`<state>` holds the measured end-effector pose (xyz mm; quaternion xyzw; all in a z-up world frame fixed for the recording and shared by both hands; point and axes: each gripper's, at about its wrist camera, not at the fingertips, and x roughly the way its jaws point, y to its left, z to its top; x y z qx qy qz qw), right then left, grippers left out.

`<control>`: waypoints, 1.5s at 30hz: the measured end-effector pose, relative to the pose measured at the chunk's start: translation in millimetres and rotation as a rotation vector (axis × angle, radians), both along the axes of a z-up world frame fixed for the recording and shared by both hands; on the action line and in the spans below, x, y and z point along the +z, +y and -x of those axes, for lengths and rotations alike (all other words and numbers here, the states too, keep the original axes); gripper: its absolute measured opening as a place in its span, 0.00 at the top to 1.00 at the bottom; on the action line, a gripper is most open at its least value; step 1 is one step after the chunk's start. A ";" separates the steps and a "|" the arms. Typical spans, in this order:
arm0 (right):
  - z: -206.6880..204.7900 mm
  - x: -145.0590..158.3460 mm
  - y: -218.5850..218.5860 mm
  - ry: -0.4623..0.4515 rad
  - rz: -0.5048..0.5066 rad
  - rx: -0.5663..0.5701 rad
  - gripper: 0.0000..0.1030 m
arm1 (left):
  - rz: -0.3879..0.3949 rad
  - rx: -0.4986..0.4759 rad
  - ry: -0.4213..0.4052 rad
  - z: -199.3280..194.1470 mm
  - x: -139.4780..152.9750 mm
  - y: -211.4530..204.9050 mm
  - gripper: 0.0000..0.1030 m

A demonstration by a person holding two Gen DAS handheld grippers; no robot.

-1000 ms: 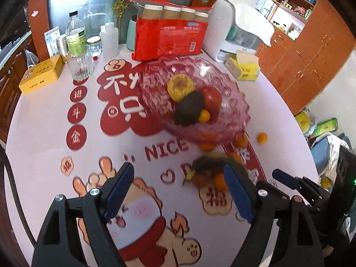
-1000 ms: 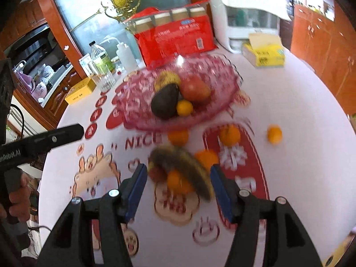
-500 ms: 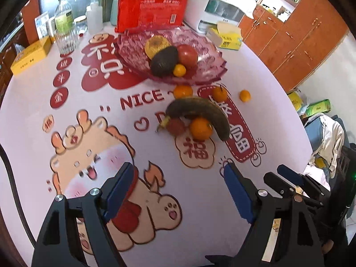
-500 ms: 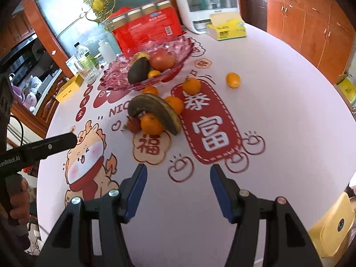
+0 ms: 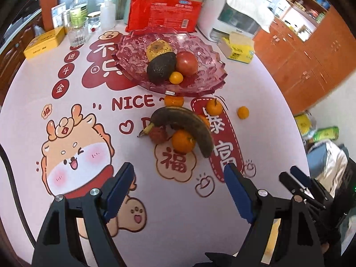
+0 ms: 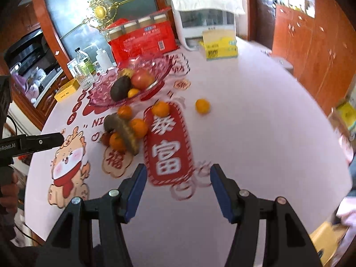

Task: Organize fruits
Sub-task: 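Withdraw both open tools from the bowl toward the remaining fruit, then grasp the brown banana with the left tool while the right tool grasps another orange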

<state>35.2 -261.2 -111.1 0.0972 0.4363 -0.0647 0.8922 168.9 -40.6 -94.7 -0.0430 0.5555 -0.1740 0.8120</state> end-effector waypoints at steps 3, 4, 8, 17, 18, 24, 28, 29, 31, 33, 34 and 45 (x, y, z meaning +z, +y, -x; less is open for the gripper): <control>-9.1 10.0 -22.1 -0.025 0.016 0.037 0.42 | -0.003 0.047 0.009 -2.7 -0.5 -8.6 0.20; -11.3 12.2 -27.5 -0.031 0.019 0.048 0.42 | -0.003 0.066 0.011 -4.0 -0.9 -11.0 0.20; -27.1 23.2 -51.0 -0.067 0.049 0.120 0.42 | 0.018 0.150 0.023 -10.8 -3.0 -19.8 0.19; -78.3 35.7 -83.1 -0.149 0.119 0.270 0.42 | 0.019 0.354 0.053 -28.1 -18.2 -27.7 0.19; -83.6 36.4 -85.1 -0.159 0.118 0.281 0.42 | 0.025 0.373 0.060 -29.4 -19.8 -27.7 0.19; -111.8 28.8 -83.8 -0.191 0.125 0.353 0.42 | 0.063 0.465 0.118 -42.5 -37.4 -27.9 0.19; -122.8 12.2 -74.3 -0.189 0.152 0.397 0.42 | 0.089 0.512 0.174 -54.6 -56.3 -28.5 0.19; -125.1 6.4 -71.7 -0.182 0.161 0.410 0.42 | 0.090 0.521 0.184 -57.9 -60.9 -29.5 0.19; -130.2 -5.0 -67.7 -0.164 0.173 0.439 0.42 | 0.086 0.532 0.199 -64.0 -68.7 -31.9 0.19; -134.1 -14.1 -65.9 -0.146 0.184 0.464 0.42 | 0.076 0.541 0.215 -70.8 -76.8 -35.4 0.19; -136.6 -19.0 -64.8 -0.137 0.189 0.476 0.42 | 0.073 0.545 0.218 -72.5 -79.4 -36.3 0.19; -156.4 -68.3 -69.6 -0.064 0.194 0.507 0.43 | -0.033 0.565 0.274 -97.2 -111.3 -50.2 0.24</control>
